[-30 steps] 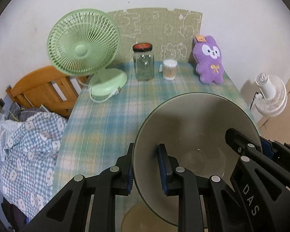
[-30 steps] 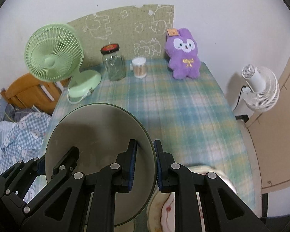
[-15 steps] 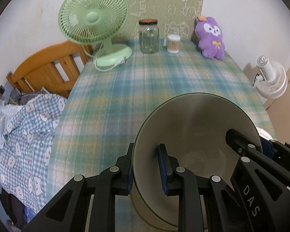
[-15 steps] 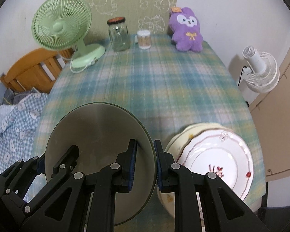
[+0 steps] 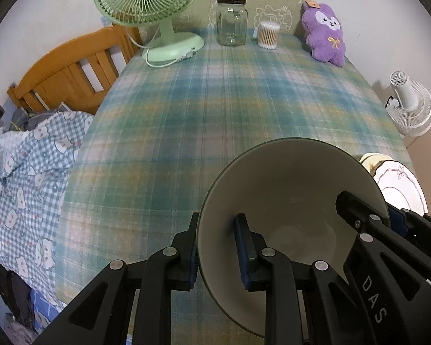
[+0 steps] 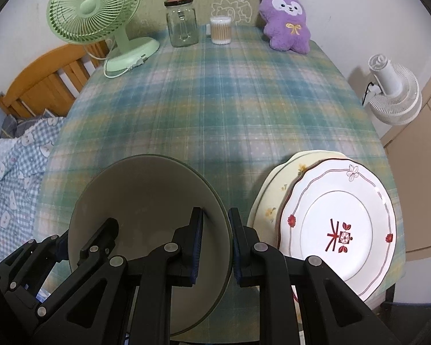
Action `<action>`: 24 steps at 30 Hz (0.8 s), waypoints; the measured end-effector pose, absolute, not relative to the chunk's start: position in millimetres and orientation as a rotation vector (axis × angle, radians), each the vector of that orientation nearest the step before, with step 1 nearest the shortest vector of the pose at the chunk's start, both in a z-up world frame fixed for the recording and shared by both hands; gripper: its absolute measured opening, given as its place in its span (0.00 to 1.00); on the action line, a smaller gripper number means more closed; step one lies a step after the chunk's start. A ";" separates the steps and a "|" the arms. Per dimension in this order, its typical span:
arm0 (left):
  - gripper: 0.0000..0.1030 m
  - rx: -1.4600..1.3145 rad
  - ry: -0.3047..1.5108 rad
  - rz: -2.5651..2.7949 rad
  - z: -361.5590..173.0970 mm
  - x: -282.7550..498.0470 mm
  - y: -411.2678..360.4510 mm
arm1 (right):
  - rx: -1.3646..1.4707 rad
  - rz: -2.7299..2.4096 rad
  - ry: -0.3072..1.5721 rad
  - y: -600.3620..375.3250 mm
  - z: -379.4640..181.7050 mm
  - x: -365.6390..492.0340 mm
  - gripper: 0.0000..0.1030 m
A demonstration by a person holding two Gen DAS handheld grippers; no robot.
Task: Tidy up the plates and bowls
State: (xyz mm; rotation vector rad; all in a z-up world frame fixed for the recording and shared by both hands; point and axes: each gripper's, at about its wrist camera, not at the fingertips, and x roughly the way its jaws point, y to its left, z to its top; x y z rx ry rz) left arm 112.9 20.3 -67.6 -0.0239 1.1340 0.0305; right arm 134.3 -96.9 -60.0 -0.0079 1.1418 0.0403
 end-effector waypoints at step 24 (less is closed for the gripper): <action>0.28 -0.017 1.137 0.020 -70.7 111.7 24.1 | 0.003 0.011 1.155 -96.3 -64.0 133.4 0.21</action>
